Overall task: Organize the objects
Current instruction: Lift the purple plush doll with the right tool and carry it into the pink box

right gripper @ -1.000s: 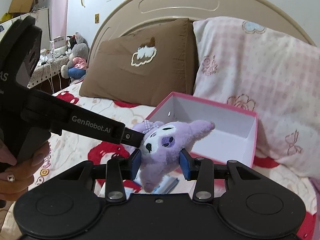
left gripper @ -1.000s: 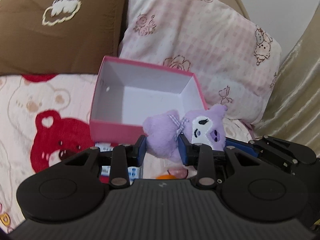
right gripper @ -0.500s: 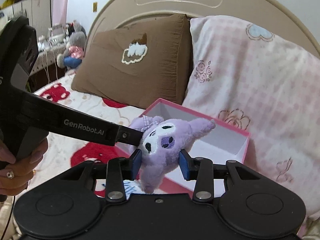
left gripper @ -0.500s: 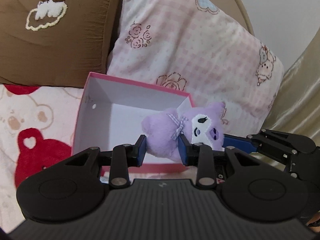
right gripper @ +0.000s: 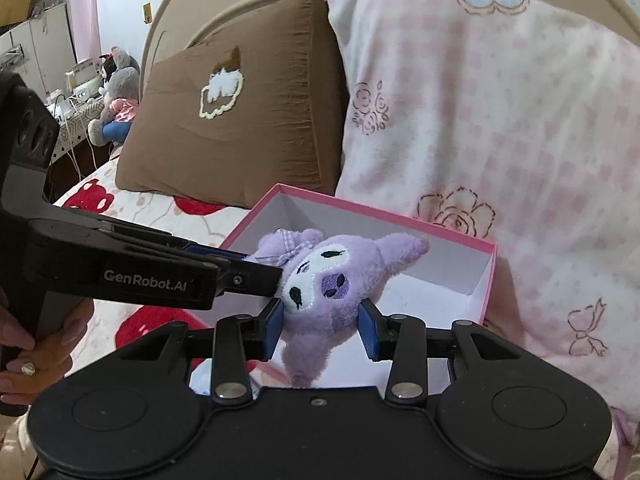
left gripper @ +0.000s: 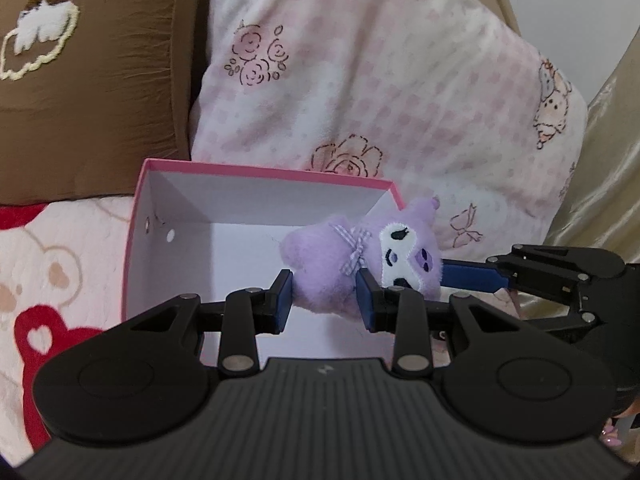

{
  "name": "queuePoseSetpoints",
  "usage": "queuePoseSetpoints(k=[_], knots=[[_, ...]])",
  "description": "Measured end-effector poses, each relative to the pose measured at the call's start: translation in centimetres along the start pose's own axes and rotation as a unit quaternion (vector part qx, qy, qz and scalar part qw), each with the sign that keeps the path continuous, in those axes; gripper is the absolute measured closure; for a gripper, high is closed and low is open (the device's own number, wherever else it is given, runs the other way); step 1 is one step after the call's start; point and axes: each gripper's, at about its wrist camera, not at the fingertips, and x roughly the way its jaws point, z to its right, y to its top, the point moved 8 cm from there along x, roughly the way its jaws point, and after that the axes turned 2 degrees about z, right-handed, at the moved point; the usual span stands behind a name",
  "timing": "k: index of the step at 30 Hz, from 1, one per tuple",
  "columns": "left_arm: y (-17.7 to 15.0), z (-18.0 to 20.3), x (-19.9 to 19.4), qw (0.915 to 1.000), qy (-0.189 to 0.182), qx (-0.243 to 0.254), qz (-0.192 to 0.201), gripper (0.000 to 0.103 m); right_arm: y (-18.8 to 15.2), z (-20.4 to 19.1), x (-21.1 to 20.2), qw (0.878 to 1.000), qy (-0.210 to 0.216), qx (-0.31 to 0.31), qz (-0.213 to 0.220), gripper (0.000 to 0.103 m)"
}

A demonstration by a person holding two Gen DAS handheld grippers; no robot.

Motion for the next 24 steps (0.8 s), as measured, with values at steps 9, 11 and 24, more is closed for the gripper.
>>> queuePoseSetpoints(k=[9,11,24], knots=[[0.5,-0.9,6.5,0.9987,-0.014,-0.025,-0.042,0.071,-0.2,3.3,4.1,0.999,-0.008,0.006,-0.036,0.058],[0.4,-1.2,7.8,0.9982,-0.017,-0.033,-0.046,0.071,-0.4,3.9,4.9,0.999,-0.013,0.006,-0.042,0.058],[-1.2,-3.4,12.7,0.9912,0.009,-0.078,-0.106,0.071,-1.4,4.9,9.6,0.995,-0.036,-0.001,-0.093,0.058]])
